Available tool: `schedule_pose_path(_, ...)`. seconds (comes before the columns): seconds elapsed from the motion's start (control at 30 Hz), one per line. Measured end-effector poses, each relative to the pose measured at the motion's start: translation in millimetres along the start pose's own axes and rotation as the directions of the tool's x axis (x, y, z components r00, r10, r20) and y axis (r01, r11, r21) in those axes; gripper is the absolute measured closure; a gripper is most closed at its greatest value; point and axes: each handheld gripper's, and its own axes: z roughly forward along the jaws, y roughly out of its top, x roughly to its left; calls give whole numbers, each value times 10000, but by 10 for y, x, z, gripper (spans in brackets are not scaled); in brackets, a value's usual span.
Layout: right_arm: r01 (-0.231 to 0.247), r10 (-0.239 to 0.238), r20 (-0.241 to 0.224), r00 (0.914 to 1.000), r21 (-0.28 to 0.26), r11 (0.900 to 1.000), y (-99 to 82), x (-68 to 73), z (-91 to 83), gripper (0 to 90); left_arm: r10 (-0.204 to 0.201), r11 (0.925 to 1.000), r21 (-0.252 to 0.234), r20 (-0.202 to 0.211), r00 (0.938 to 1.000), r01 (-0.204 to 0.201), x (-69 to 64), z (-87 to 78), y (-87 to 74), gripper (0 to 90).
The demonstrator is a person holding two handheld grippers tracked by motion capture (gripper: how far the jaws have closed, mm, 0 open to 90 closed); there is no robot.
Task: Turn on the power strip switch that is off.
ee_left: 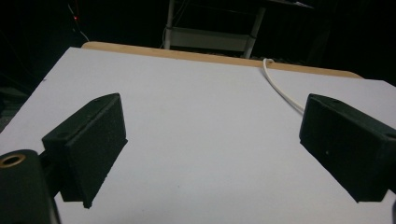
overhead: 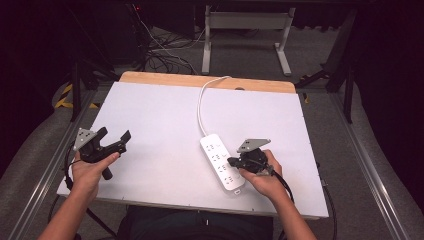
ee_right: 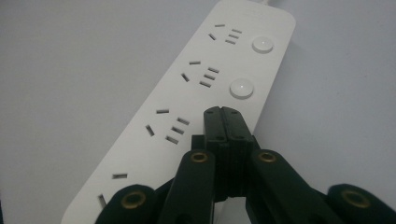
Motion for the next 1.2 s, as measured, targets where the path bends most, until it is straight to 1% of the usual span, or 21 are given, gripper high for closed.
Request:
schedule_pose_path(0.27,-50,49,127,9999,120,9999,17,16,4,900,-38,10000,-21,-23,10000,38,2,-7,-1,79)
schedule_pose_path(0.33,34,-38,189,9998,226,9997,26,24,3,900,-26,10000,-16,-31,10000,26,4,-7,-1,78)
schedule_pose_path(0.87,-4,0,202,9998,236,9997,25,25,5,900,-34,10000,-8,-40,10000,34,8,-9,-1,79)
schedule_pose_path(1.03,7,-18,366,9993,299,9996,29,49,9,900,-21,10000,-8,-37,10000,21,10,-13,-1,79)
schedule_pose_path(1.13,-98,87,337,9994,329,9994,31,49,12,900,-82,10000,-38,-41,10000,82,7,-15,-1,78)
schedule_pose_path(1.2,-37,21,413,9991,376,9993,31,55,11,900,-65,10000,-44,-48,10000,65,10,-17,0,79)
